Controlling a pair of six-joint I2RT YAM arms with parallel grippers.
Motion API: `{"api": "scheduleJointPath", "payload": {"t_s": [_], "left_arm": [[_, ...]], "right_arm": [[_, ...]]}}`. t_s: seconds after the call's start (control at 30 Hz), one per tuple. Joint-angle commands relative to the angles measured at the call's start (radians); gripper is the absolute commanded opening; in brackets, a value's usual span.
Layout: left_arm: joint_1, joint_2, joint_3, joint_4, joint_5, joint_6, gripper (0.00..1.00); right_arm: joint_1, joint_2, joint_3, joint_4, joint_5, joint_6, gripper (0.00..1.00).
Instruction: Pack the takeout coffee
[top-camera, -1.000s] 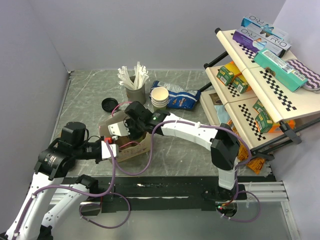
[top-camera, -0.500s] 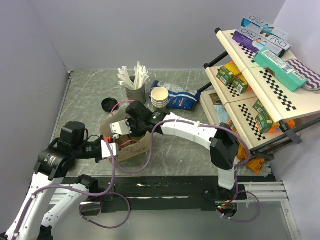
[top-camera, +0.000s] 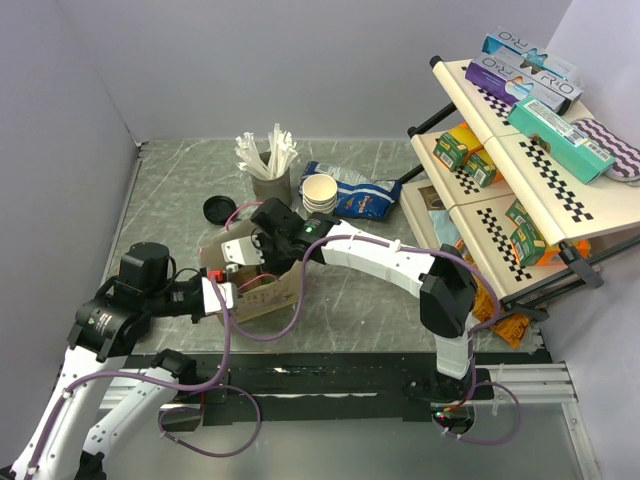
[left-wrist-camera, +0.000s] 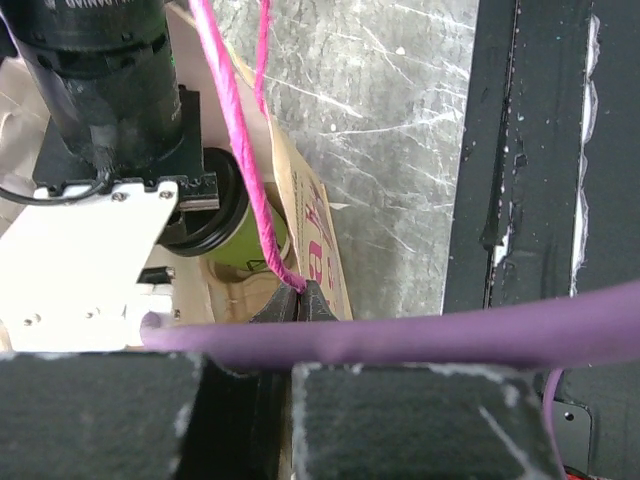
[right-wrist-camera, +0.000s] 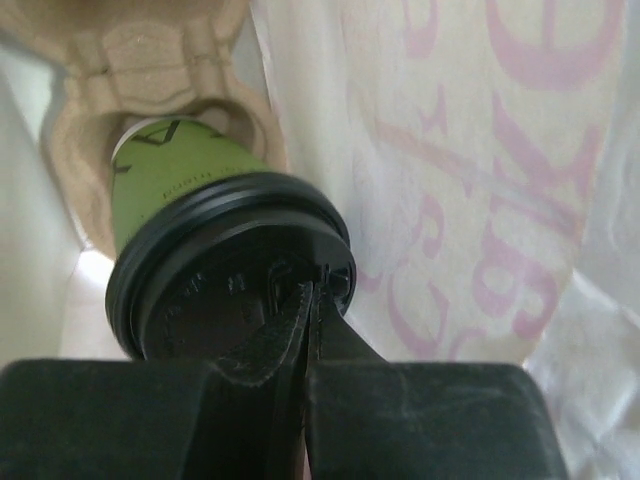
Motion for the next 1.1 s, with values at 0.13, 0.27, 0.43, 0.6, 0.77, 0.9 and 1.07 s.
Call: {"api": "scheduleJointPath", "payload": {"t_s": [0.13, 0.27, 0.43, 0.6, 0.77, 0.9, 1.07], "left_arm": [[-0.004, -0.007, -0.031, 0.061, -0.017, -0.046, 0.08], [-0.004, -0.01, -0.039, 0.076, -0.015, -0.06, 0.11], [-0.004, -0.01, -0.041, 0.07, -0.018, -0.057, 0.15], [-0.004, -0.013, -0.045, 0.069, -0.027, -0.059, 0.22], [-0.004, -0.014, -0.038, 0.077, -0.029, -0.069, 0.32], [-0.004, -0.017, -0.03, 0.086, -0.034, -0.077, 0.4], [-0.004, -0.031, -0.022, 0.113, -0.05, -0.095, 0.51]], "right_arm": [[0.007, -0.08, 0.026, -0.156, -0.051, 0.071, 0.0], [0.008, -0.086, 0.023, -0.156, -0.057, 0.082, 0.0], [0.014, -0.117, 0.025, -0.13, -0.076, 0.113, 0.0], [0.019, -0.138, 0.055, -0.113, -0.089, 0.146, 0.0], [0.019, -0.158, 0.092, -0.14, -0.149, 0.186, 0.0], [0.018, -0.172, 0.115, -0.154, -0.175, 0.217, 0.0], [0.019, -0.157, 0.184, -0.188, -0.182, 0.252, 0.0]]}}
